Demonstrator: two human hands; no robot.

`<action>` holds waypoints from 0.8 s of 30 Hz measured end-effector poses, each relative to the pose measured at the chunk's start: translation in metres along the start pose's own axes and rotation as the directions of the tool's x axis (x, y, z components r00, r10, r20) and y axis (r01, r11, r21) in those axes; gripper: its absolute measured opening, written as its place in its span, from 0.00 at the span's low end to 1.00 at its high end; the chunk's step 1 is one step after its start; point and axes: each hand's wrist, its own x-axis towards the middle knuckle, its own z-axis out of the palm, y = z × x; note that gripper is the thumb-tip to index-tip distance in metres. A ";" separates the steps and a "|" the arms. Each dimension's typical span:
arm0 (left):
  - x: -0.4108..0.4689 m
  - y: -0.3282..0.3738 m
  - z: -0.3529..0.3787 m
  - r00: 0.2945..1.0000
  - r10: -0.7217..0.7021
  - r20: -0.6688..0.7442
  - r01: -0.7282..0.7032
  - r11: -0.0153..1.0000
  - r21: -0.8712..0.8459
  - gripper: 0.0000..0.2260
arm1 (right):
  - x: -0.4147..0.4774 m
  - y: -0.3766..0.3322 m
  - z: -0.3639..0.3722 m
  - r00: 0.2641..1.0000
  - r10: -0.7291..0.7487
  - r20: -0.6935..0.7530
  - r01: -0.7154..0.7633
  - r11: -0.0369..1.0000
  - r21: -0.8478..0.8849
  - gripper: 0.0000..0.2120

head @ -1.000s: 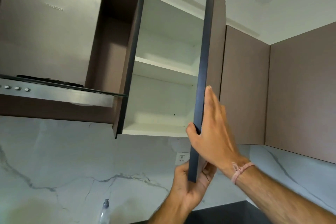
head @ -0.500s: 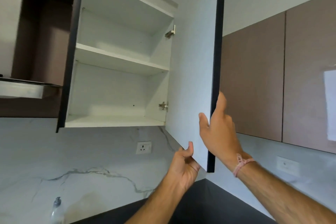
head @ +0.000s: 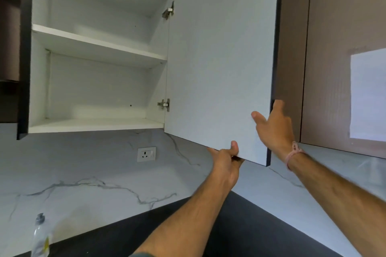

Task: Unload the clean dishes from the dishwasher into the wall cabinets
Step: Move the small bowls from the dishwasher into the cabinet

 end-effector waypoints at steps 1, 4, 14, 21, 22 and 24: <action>0.005 -0.007 0.004 1.000 0.006 -0.017 -0.006 1.000 0.005 0.33 | 0.008 0.008 -0.002 1.000 0.023 0.003 -0.023 1.000 -0.001 0.21; 0.022 -0.025 0.015 0.996 0.006 -0.086 -0.007 1.000 -0.011 0.39 | 0.032 0.029 -0.005 0.997 0.074 0.015 -0.074 0.997 -0.002 0.23; 0.052 -0.048 0.018 0.992 0.020 -0.124 -0.020 1.000 0.003 0.43 | 0.065 0.061 -0.002 0.995 0.099 -0.001 -0.099 0.994 -0.045 0.27; 0.056 -0.043 0.013 0.995 -0.022 -0.099 0.024 1.000 0.017 0.40 | 0.061 0.055 -0.003 0.992 0.130 -0.004 -0.130 0.985 -0.110 0.28; 0.054 -0.041 0.012 0.995 -0.027 -0.097 0.031 0.999 0.040 0.38 | 0.059 0.055 -0.003 0.991 0.135 -0.003 -0.134 0.981 -0.141 0.29; 0.050 -0.040 0.009 0.996 -0.039 -0.074 0.047 0.994 0.102 0.32 | 0.052 0.054 -0.003 0.990 0.144 0.010 -0.138 0.968 -0.210 0.29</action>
